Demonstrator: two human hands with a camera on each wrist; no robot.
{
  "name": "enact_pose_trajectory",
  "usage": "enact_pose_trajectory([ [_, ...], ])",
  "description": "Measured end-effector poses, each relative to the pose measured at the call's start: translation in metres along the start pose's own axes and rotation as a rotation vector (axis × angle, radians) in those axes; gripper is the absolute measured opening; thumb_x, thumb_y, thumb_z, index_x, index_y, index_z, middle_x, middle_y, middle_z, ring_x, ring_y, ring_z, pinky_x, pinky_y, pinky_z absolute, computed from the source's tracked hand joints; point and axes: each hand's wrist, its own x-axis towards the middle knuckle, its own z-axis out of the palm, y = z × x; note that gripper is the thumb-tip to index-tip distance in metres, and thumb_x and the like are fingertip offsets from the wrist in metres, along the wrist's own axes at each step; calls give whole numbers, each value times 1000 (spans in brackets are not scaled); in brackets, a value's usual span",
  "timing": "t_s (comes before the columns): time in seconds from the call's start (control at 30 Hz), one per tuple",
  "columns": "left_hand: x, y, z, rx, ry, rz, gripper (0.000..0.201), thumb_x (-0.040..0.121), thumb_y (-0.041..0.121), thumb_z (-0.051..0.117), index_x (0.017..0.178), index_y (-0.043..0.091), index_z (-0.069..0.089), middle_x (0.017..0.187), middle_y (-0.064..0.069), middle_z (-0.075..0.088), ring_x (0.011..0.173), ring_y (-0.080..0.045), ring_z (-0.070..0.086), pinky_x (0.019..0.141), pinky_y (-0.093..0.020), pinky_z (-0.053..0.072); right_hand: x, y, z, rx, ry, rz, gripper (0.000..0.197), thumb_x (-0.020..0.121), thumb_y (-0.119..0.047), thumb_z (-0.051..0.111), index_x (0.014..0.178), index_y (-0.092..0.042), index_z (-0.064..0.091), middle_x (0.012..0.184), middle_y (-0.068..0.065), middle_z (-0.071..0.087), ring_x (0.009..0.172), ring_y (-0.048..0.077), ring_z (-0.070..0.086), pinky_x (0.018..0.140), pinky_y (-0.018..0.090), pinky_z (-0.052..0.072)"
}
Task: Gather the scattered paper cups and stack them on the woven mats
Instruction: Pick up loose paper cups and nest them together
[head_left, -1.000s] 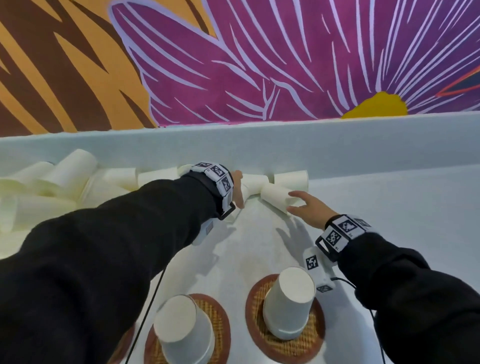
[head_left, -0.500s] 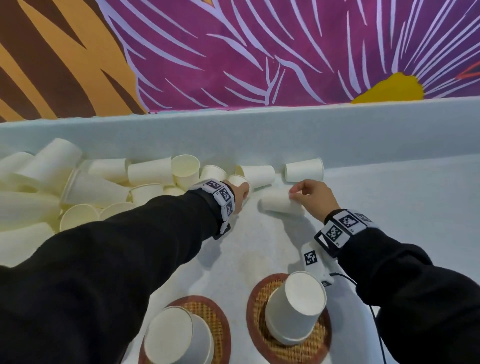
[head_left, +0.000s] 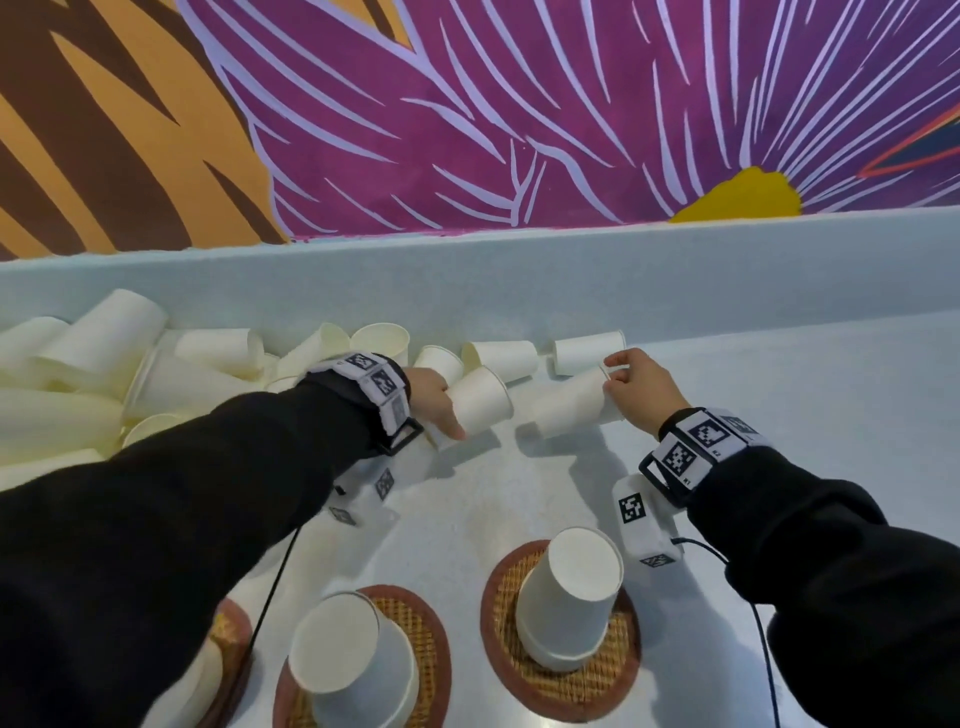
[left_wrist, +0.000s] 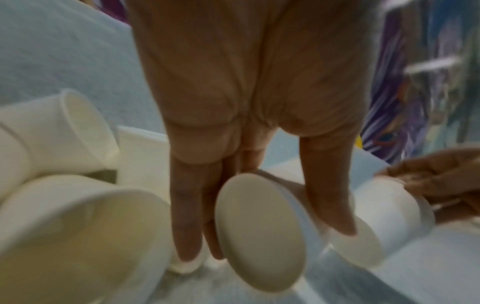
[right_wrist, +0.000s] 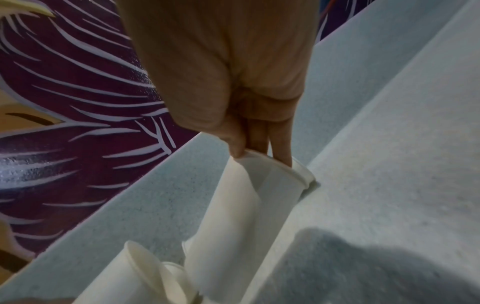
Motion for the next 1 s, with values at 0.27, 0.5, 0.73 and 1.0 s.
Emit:
enact_pose_trajectory([
  [0.27,-70,5,-50,-555,-9,310,34,89,21,63,121,20,53,102,-7,61,81,-22,62,76,-34,57,-52,-75,-24,401,-268,17,38,92,12,37,129,14,44,111,28,58,72,24,56,49,23,56],
  [0.5,-145,-5,-64,-606,167,227,40,90,47,53,99,8,49,58,-8,50,35,-17,45,38,-20,40,-136,-133,-19,217,-676,-119,58,96,-51,34,92,1,59,83,16,65,71,26,69,66,32,58],
  [0.73,-224,-25,-38,-136,219,250,35,80,45,68,105,22,58,88,-10,67,53,-23,58,49,-27,51,-184,-130,34,-442,-818,-401,69,79,-59,61,134,-20,48,127,0,57,115,19,53,100,36,46],
  [1.0,-226,-34,18,272,262,285,67,64,48,81,110,32,35,102,8,47,91,-14,47,67,-20,43,-204,-100,84,-224,-819,-483,63,79,-38,72,133,-20,46,129,0,55,119,18,51,104,35,42],
])
